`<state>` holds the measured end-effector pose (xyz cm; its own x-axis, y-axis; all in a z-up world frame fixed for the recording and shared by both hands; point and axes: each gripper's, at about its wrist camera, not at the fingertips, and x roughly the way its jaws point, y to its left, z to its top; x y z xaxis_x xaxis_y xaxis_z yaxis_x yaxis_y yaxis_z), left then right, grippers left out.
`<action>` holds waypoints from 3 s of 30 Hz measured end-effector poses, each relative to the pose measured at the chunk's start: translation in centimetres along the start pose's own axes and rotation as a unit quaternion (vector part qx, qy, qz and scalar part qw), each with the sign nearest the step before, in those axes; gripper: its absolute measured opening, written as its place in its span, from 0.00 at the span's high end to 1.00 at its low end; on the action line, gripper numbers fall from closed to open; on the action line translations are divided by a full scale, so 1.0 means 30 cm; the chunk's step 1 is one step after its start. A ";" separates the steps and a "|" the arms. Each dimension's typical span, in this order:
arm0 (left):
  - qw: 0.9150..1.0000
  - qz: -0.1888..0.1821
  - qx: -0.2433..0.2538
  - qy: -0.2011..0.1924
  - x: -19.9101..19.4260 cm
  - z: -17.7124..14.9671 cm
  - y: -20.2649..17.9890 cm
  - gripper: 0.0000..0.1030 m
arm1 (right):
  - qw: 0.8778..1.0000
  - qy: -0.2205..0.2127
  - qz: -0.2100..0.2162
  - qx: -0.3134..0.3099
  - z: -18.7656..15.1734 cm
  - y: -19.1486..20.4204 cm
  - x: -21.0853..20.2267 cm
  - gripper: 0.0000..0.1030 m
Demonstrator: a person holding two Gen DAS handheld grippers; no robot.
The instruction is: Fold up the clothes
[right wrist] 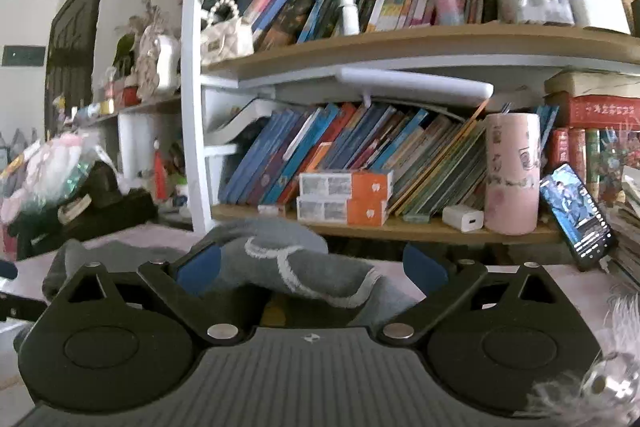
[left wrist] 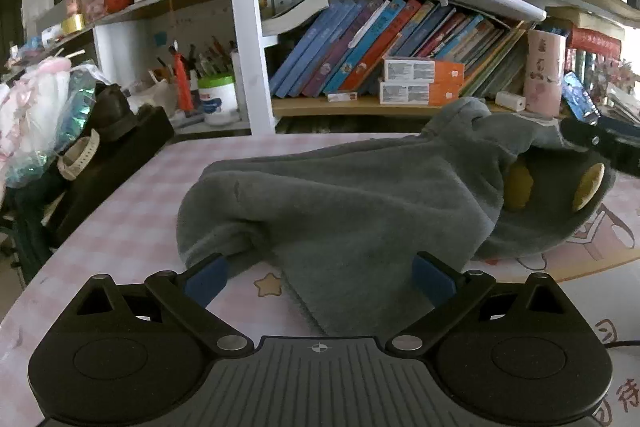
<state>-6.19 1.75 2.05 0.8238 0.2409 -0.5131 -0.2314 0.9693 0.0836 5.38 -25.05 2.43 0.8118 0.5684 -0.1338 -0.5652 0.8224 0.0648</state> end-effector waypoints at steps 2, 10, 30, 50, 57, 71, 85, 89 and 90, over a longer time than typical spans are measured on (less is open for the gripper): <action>1.000 -0.002 0.001 -0.003 -0.001 -0.002 -0.003 0.03 | 1.000 0.008 0.003 -0.005 -0.007 0.007 0.007 0.04; 0.999 -0.019 -0.030 -0.002 0.001 -0.008 0.023 0.03 | 0.999 0.035 0.010 -0.017 -0.032 0.022 0.029 0.03; 0.985 -0.106 -0.131 0.026 0.060 -0.012 0.061 0.04 | 0.997 0.072 0.014 0.003 -0.052 -0.001 0.064 0.02; 0.997 -0.042 0.045 0.043 0.143 -0.003 -0.096 0.33 | 0.982 0.017 -0.032 -0.183 -0.017 0.135 -0.010 0.03; 0.997 -0.033 0.061 0.043 0.153 -0.008 -0.111 0.38 | 0.948 0.019 -0.069 -0.311 -0.062 0.184 0.012 0.06; 0.996 0.054 -0.066 -0.021 0.170 0.186 0.191 0.83 | 0.970 0.095 0.151 -0.165 -0.018 0.168 -0.016 0.92; 0.965 -0.068 0.194 -0.165 0.169 0.599 -0.368 0.55 | 0.945 0.123 0.300 0.031 0.034 0.165 -0.037 0.93; 0.948 -0.091 0.291 -0.091 0.274 0.511 -0.547 0.31 | 0.954 0.162 0.249 0.030 0.002 0.147 0.016 0.92; 0.948 -0.089 0.295 -0.080 0.285 0.495 -0.550 0.31 | 0.955 0.163 0.247 0.033 0.003 0.141 0.020 0.92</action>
<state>12.34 -11.44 8.97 0.9017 0.0286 -0.4315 0.2104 0.8427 0.4955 3.49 -21.21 2.72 0.3540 0.8583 -0.3714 -0.8475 0.4624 0.2607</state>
